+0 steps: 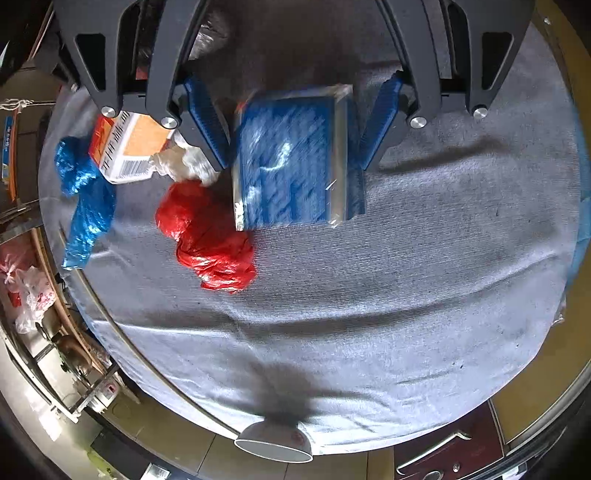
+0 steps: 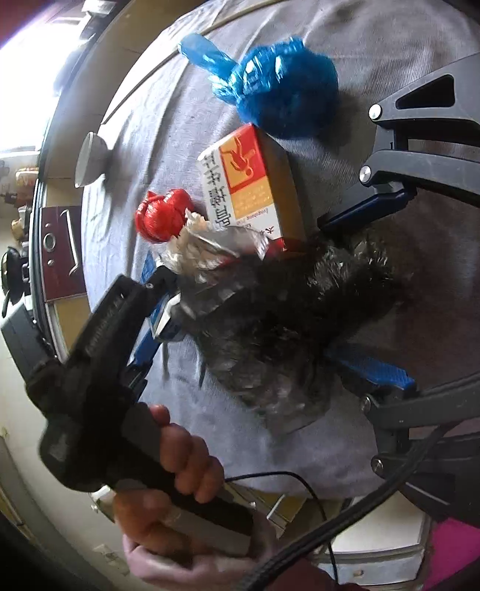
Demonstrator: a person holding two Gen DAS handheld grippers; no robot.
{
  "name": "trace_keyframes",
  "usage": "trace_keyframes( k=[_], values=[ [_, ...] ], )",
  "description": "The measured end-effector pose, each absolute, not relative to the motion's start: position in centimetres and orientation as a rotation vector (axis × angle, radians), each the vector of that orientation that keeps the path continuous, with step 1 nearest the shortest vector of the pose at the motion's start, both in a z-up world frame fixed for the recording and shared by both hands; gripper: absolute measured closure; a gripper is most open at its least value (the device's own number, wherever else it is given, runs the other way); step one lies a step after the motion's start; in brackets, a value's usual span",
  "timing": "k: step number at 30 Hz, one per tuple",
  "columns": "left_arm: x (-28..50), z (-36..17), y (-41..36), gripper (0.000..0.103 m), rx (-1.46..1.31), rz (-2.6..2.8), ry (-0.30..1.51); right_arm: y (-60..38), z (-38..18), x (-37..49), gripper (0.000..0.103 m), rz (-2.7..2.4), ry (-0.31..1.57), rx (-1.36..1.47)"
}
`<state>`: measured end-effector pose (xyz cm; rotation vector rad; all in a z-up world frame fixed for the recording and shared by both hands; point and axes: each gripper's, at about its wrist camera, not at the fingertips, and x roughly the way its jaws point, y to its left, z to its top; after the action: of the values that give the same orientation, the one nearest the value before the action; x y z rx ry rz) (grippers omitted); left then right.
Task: Collect trash
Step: 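Lift and carry the black bags and blue box toward the red basket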
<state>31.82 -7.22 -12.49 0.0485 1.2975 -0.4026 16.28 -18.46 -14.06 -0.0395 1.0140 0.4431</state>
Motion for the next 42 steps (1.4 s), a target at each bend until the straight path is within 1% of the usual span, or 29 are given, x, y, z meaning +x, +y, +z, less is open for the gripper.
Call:
trace_keyframes(
  k=[1, 3, 4, 10, 13, 18, 24, 27, 35, 42],
  values=[
    [31.8, -12.7, -7.3, 0.030, 0.045, -0.406, 1.300, -18.4, -14.3, 16.3, 0.048, 0.436, 1.007, -0.036],
    [31.5, -13.0, -7.2, 0.035, 0.044, -0.399, 1.297, -18.4, -14.3, 16.1, 0.051, 0.424, 0.992, -0.016],
    [31.4, -13.1, -7.1, 0.036, 0.048, -0.402, 1.285, -18.5, -14.2, 15.9, 0.052, 0.423, 0.990, 0.004],
    [28.2, -12.6, -5.7, 0.042, 0.031, -0.396, 1.241, -21.0, -13.9, 14.0, 0.053, 0.421, 0.984, 0.228],
    [25.9, -11.6, -5.1, 0.042, 0.034, -0.385, 1.208, -22.5, -13.2, 12.0, 0.053, 0.425, 0.955, 0.324],
    [21.0, -8.7, -4.8, 0.042, 0.066, -0.361, 1.110, -24.2, -11.6, 9.2, 0.053, 0.393, 0.888, 0.397],
    [13.9, -5.4, -7.3, 0.042, 0.180, -0.355, 0.968, -26.2, -10.2, 6.2, 0.053, 0.339, 0.822, 0.444],
    [11.8, -4.5, -9.1, 0.042, 0.235, -0.363, 0.911, -27.2, -9.5, 4.3, 0.053, 0.307, 0.795, 0.462],
    [7.3, -2.9, -13.4, 0.042, 0.331, -0.429, 0.846, -31.3, -8.2, -0.9, 0.053, 0.205, 0.736, 0.502],
    [4.9, -2.8, -17.0, 0.042, 0.395, -0.480, 0.836, -34.7, -7.3, -4.0, 0.053, 0.128, 0.698, 0.519]
  ],
)
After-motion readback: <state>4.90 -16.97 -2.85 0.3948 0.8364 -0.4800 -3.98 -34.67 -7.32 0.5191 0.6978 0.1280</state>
